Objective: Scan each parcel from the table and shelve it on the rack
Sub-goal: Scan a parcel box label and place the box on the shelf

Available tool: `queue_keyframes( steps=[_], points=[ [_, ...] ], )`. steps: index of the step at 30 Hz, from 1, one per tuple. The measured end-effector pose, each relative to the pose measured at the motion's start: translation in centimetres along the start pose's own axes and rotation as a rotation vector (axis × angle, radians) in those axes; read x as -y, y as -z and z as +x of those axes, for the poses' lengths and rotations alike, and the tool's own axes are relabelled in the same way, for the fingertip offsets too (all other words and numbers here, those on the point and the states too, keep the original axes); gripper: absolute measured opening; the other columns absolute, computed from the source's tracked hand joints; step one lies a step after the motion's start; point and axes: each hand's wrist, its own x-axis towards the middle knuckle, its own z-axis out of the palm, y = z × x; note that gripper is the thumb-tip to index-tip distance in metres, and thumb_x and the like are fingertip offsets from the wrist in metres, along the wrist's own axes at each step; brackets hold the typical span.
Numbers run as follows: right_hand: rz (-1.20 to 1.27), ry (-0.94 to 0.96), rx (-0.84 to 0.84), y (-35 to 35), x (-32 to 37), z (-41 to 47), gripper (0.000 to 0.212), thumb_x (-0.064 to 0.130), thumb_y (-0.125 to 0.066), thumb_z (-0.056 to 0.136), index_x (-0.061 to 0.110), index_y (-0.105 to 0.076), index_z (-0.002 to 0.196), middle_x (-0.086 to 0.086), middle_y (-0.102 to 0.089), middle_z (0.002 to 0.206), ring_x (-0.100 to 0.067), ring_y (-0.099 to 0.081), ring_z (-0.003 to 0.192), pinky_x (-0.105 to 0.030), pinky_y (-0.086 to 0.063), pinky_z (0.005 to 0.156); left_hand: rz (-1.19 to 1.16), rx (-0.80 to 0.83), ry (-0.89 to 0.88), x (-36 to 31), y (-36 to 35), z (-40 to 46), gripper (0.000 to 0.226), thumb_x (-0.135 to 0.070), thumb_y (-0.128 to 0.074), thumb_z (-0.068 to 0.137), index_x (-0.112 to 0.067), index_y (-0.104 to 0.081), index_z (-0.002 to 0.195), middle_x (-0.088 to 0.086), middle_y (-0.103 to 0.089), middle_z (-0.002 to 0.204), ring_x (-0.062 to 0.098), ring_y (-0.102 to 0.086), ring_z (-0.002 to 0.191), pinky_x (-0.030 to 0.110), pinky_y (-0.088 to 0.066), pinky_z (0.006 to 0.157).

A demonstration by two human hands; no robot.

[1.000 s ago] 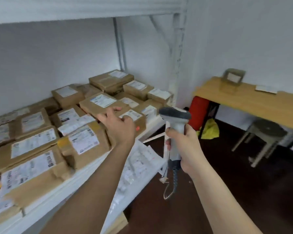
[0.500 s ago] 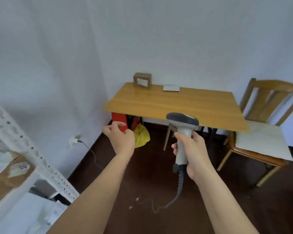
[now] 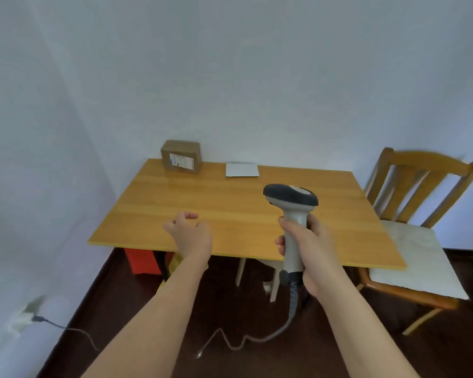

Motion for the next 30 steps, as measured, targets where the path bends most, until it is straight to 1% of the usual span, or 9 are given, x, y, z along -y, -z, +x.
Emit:
queue_keyframes(
  steps=[3, 9, 15, 18, 21, 23, 25, 28, 30],
  points=[
    [0.006, 0.001, -0.021, -1.9, 1.2, 6.2, 0.017, 0.012, -0.063, 0.094, 0.013, -0.060, 0.110, -0.007, -0.057, 0.080, -0.016, -0.056, 0.062, -0.030, -0.048, 0.058, 0.001, 0.016, -0.022, -1.5, -3.3, 5.0, 0.021, 0.006, -0.048, 0.089, -0.010, -0.055, 0.102, -0.003, -0.026, 0.119, 0.004, -0.044, 0.072, 0.033, -0.042, 0.058],
    [-0.022, -0.029, 0.058, -7.7, 1.1, 19.6, 0.016, 0.013, -0.062, 0.094, 0.012, -0.060, 0.109, -0.010, -0.056, 0.078, -0.015, -0.055, 0.060, -0.029, -0.048, 0.056, 0.006, -0.020, 0.028, -2.6, -9.0, 16.6, 0.022, 0.006, -0.049, 0.087, -0.010, -0.055, 0.101, 0.002, -0.030, 0.130, 0.011, -0.047, 0.074, 0.037, -0.045, 0.064],
    [-0.031, -0.071, 0.115, -13.8, 2.2, 33.6, 0.011, 0.016, -0.063, 0.093, 0.015, -0.060, 0.103, -0.011, -0.059, 0.075, -0.015, -0.053, 0.057, -0.026, -0.046, 0.053, 0.032, -0.082, 0.075, -4.6, -13.4, 28.8, 0.023, 0.005, -0.050, 0.088, -0.010, -0.055, 0.104, 0.006, -0.031, 0.132, 0.010, -0.047, 0.070, 0.028, -0.040, 0.054],
    [-0.054, -0.071, 0.139, -17.4, 2.7, 39.4, 0.009, 0.019, -0.063, 0.093, 0.019, -0.060, 0.102, -0.010, -0.060, 0.075, -0.017, -0.053, 0.061, -0.029, -0.046, 0.058, 0.035, -0.099, 0.111, -5.5, -14.5, 34.5, 0.025, 0.006, -0.050, 0.089, -0.012, -0.053, 0.105, 0.007, -0.034, 0.129, 0.010, -0.046, 0.069, 0.026, -0.039, 0.055],
    [-0.082, -0.083, 0.164, -20.8, 1.8, 44.2, 0.013, 0.019, -0.064, 0.093, 0.016, -0.061, 0.105, -0.010, -0.061, 0.073, -0.017, -0.054, 0.062, -0.030, -0.047, 0.060, 0.052, -0.101, 0.128, -4.8, -15.8, 40.3, 0.025, -0.003, -0.052, 0.091, -0.011, -0.049, 0.114, 0.008, -0.040, 0.127, 0.008, -0.046, 0.072, 0.026, -0.040, 0.059],
    [-0.113, -0.105, 0.177, -22.6, 0.4, 47.0, 0.016, 0.019, -0.064, 0.092, 0.013, -0.061, 0.106, -0.008, -0.061, 0.070, -0.017, -0.054, 0.061, -0.032, -0.047, 0.062, 0.035, -0.080, 0.184, -3.8, -17.0, 44.7, 0.037, -0.012, -0.055, 0.093, -0.010, -0.043, 0.129, 0.009, -0.042, 0.131, 0.015, -0.053, 0.082, 0.030, -0.045, 0.068],
    [-0.138, -0.130, 0.184, -24.0, -1.2, 49.5, 0.016, 0.019, -0.064, 0.093, 0.011, -0.061, 0.107, -0.007, -0.061, 0.069, -0.017, -0.054, 0.061, -0.032, -0.047, 0.062, -0.012, -0.043, 0.277, -2.6, -18.6, 49.0, 0.057, -0.022, -0.058, 0.094, -0.014, -0.031, 0.144, 0.010, -0.039, 0.141, 0.026, -0.058, 0.103, 0.041, -0.052, 0.085],
    [-0.148, -0.167, 0.133, -25.4, -3.7, 53.1, 0.018, 0.019, -0.065, 0.093, 0.012, -0.061, 0.108, -0.005, -0.061, 0.070, -0.016, -0.056, 0.063, -0.032, -0.050, 0.066, -0.032, -0.002, 0.347, -1.0, -21.5, 54.3, 0.079, -0.031, -0.060, 0.095, -0.018, -0.011, 0.155, 0.004, -0.018, 0.158, 0.034, -0.044, 0.132, 0.050, -0.042, 0.106],
    [-0.136, -0.196, 0.106, -26.4, -5.4, 55.4, 0.017, 0.017, -0.065, 0.092, 0.014, -0.062, 0.109, -0.001, -0.063, 0.072, -0.016, -0.057, 0.066, -0.033, -0.051, 0.069, -0.042, -0.005, 0.359, 0.0, -22.7, 57.2, 0.085, -0.036, -0.059, 0.095, -0.019, -0.002, 0.156, 0.001, -0.009, 0.161, 0.033, -0.035, 0.139, 0.050, -0.036, 0.111]
  ],
)
